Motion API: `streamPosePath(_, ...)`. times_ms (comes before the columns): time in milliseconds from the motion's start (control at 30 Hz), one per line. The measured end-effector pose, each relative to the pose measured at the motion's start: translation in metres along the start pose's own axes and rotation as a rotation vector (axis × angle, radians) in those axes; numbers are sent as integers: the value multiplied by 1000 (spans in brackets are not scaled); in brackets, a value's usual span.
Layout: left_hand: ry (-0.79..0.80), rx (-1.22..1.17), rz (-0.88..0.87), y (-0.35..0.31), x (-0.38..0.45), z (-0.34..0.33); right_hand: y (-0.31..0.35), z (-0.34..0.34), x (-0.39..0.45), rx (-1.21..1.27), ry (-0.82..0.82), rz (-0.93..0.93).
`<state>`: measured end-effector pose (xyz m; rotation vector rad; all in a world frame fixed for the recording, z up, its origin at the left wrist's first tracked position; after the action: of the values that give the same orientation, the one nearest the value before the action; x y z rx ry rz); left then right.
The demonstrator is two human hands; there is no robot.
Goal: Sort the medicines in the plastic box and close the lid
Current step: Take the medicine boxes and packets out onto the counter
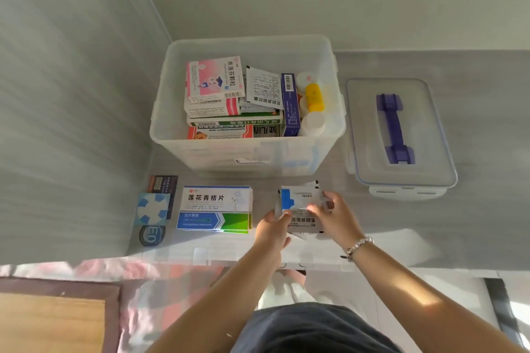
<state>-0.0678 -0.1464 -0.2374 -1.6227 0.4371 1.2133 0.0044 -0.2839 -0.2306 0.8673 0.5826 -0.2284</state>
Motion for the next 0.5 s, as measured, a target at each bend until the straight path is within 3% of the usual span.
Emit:
streamPosePath(233,-41,537,-340,-20,-14,1,1,9,1,-152,-34,143)
streamPosePath(367,12,613,-409,-30,-24,-5,5,15,-3,-198,-23,190)
streamPosePath(500,40,460,-533,-47,-44,-5,24,26,-15,-119,-55,278)
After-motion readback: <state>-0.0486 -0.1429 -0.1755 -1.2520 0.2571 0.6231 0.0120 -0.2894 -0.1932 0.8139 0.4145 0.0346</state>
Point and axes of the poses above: each hand's wrist, its own x-axis towards the middle knuckle, its own z-axis out of the back of the hand, y = z × x, the point moved 7 cm from there along x, towards the middle knuckle, and after that the axes turned 4 degrees about -x, right-handed, at the moved point
